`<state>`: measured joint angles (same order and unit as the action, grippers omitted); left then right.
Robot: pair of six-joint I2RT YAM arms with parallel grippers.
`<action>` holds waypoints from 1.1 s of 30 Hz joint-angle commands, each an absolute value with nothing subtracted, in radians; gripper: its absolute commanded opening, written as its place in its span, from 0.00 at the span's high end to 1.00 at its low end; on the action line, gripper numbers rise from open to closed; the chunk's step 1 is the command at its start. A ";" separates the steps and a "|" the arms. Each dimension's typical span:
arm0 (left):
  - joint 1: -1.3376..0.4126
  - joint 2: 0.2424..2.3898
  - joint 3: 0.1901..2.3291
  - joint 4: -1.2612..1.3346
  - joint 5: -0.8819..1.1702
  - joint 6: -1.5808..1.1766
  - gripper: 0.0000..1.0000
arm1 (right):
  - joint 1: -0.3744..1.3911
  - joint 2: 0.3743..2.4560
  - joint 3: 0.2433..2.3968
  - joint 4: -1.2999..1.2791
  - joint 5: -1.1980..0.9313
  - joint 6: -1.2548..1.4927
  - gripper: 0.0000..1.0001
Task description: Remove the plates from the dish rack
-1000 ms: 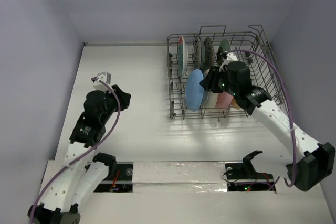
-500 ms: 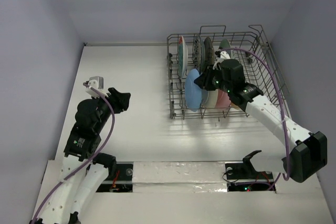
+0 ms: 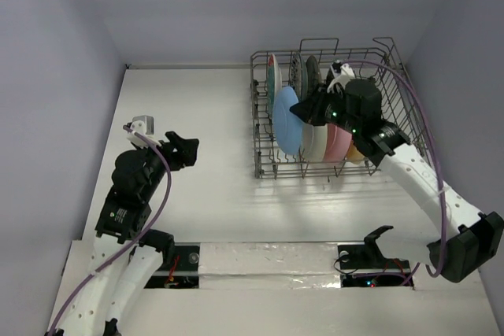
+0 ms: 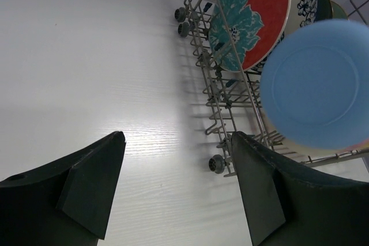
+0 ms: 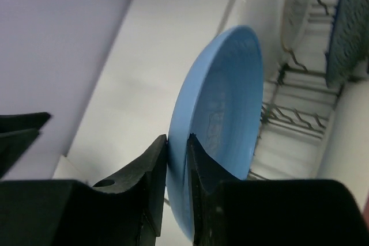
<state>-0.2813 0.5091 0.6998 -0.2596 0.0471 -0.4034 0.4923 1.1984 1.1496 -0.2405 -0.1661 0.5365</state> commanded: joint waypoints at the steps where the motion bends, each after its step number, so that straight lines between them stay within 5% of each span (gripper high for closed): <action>1: -0.278 0.500 0.706 -0.225 0.034 -0.411 0.28 | 0.495 1.126 1.290 -0.178 -0.201 0.512 1.00; 7: -0.278 0.480 0.732 -0.230 -0.030 -0.426 0.27 | 0.581 1.166 1.416 -0.218 -0.259 0.499 1.00; 15: -0.278 0.387 0.857 -0.259 -0.221 -0.439 0.28 | 0.865 1.497 1.733 -0.327 -0.019 0.361 1.00; 24: -0.278 0.429 0.752 -0.238 -0.124 -0.425 0.28 | 0.874 1.371 1.493 -0.353 0.248 0.328 1.00; 25: -0.278 0.434 0.732 -0.227 -0.120 -0.423 0.28 | 0.874 1.364 1.473 -0.388 0.267 0.325 0.97; 29: -0.278 0.437 0.729 -0.225 -0.113 -0.416 0.28 | 0.874 1.358 1.405 -0.433 0.250 0.313 0.48; 33: -0.278 0.442 0.726 -0.230 -0.118 -0.416 0.29 | 0.874 1.405 1.407 -0.445 0.207 0.281 0.38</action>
